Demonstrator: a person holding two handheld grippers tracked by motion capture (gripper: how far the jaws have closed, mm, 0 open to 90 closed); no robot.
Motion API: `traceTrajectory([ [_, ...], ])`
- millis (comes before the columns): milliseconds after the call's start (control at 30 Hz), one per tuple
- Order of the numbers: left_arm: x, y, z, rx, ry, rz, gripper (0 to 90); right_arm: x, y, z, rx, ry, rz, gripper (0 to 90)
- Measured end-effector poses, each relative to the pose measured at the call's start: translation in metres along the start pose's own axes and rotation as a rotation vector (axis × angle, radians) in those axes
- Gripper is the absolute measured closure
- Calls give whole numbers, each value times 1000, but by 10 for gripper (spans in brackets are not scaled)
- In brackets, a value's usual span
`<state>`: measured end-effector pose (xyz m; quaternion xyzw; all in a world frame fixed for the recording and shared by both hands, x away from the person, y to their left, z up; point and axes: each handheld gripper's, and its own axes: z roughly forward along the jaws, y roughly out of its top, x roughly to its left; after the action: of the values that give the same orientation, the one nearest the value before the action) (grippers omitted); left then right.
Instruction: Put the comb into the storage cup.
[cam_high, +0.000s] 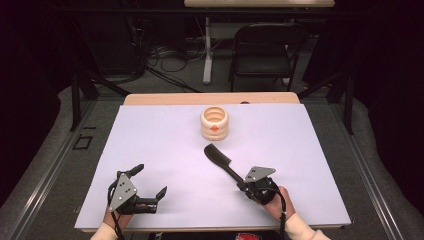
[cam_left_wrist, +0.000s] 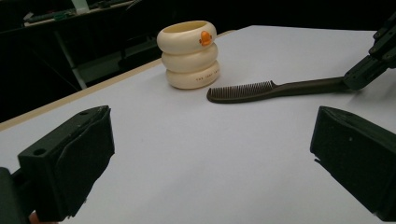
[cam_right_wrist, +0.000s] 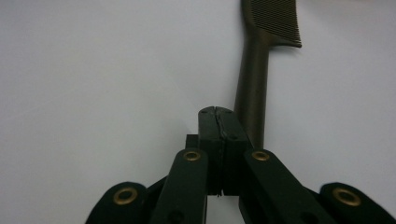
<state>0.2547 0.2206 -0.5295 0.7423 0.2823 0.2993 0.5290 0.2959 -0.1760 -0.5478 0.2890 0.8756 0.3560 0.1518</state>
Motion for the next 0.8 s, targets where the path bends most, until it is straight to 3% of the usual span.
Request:
traceTrajectory([
  [800, -1, 0, 0, 3, 0, 1, 0, -20, -7, -5, 13, -67, 46, 900],
])
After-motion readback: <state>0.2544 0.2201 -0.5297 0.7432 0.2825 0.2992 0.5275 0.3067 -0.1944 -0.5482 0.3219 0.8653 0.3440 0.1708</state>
